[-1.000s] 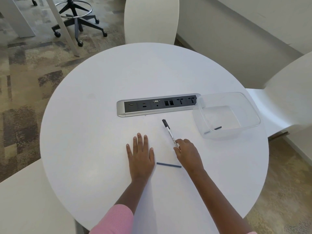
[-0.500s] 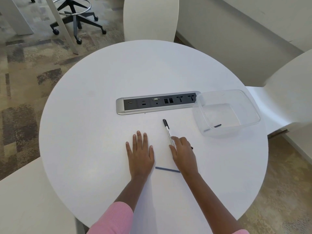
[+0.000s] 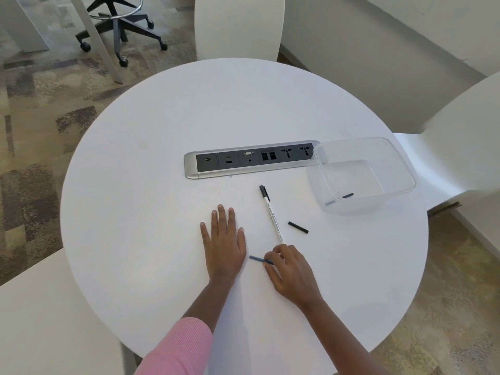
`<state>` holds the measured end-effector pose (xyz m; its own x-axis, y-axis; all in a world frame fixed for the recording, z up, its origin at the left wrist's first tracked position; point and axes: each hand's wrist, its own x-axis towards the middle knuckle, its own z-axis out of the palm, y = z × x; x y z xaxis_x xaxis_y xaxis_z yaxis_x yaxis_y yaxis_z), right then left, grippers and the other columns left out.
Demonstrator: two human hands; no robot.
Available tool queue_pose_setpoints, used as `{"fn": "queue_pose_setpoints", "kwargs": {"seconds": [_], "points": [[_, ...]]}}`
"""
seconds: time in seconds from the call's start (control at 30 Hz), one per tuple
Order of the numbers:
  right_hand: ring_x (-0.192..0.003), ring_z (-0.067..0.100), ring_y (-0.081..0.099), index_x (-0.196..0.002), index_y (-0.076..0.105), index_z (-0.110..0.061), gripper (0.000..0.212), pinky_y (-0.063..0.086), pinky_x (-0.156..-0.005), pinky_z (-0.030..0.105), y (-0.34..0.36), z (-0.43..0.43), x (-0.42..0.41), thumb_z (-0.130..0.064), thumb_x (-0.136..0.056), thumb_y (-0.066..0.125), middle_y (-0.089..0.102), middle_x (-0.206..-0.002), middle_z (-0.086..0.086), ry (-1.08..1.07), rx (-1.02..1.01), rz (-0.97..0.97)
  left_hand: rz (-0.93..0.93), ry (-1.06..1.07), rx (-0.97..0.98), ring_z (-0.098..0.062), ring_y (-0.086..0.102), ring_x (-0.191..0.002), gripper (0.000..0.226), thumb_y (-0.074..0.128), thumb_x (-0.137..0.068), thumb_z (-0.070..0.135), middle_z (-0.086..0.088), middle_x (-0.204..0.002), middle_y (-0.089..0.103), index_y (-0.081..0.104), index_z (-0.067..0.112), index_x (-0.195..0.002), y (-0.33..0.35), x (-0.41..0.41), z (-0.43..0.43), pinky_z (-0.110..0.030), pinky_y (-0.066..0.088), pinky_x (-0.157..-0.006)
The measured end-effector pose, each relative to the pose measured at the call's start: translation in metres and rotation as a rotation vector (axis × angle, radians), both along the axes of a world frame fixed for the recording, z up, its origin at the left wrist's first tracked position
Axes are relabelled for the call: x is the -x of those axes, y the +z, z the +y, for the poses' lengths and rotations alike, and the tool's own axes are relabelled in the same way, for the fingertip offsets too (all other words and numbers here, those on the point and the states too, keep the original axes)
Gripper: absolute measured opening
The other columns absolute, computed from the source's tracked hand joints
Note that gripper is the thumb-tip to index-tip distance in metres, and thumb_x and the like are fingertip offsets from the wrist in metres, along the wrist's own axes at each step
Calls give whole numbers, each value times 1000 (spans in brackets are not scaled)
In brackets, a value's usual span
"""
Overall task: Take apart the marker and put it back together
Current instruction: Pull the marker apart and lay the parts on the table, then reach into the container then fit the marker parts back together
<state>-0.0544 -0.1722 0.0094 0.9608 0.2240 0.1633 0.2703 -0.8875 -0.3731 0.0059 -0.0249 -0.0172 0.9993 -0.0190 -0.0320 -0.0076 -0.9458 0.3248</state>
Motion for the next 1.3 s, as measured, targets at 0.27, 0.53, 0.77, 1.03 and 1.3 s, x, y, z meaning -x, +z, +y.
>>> {"fn": "queue_pose_setpoints", "kwargs": {"seconds": [0.27, 0.53, 0.77, 1.03, 1.3], "points": [[-59, 26, 57, -75, 63, -7, 5, 51, -51, 33, 6, -6, -4, -7, -76, 68, 62, -71, 8, 7, 12, -76, -21, -4, -3, -32, 33, -136, 50, 41, -93, 25, -16, -148, 33, 35, 8, -139, 2, 1, 0, -55, 22, -110], [-72, 24, 54, -81, 63, -6, 14, 46, -65, 30, 35, -48, -33, -17, -84, 54, 63, -76, 10, -136, 14, -272, 0, 14, 4, -31, 32, -137, 54, 26, -90, 31, -16, -149, 32, 35, 8, -139, 5, 1, 0, -53, 19, -111], [-70, 33, 56, -83, 62, -4, 5, 49, -66, 39, 67, -115, -73, -9, -82, 61, 61, -78, 16, -234, 34, -314, 21, 26, 4, -32, 33, -136, 62, 16, -87, 36, -15, -148, 33, 37, 8, -138, 11, 2, -2, -54, 21, -110], [-79, 33, 58, -83, 63, -4, 8, 50, -66, 44, 83, -186, -121, -12, -85, 61, 63, -83, 15, -247, 54, -53, 30, 67, 28, -37, 36, -133, 67, 15, -83, 37, -19, -144, 37, 43, 5, -134, 19, 1, -9, -58, 23, -108], [-88, 31, 56, -87, 63, -5, 13, 47, -73, 42, 76, -210, -150, -15, -88, 55, 64, -91, 13, -188, 116, 113, 63, 242, 68, -41, 36, -132, 61, 16, -86, 28, -23, -144, 37, 43, 1, -133, 27, -2, -36, -61, 22, -107]]}}
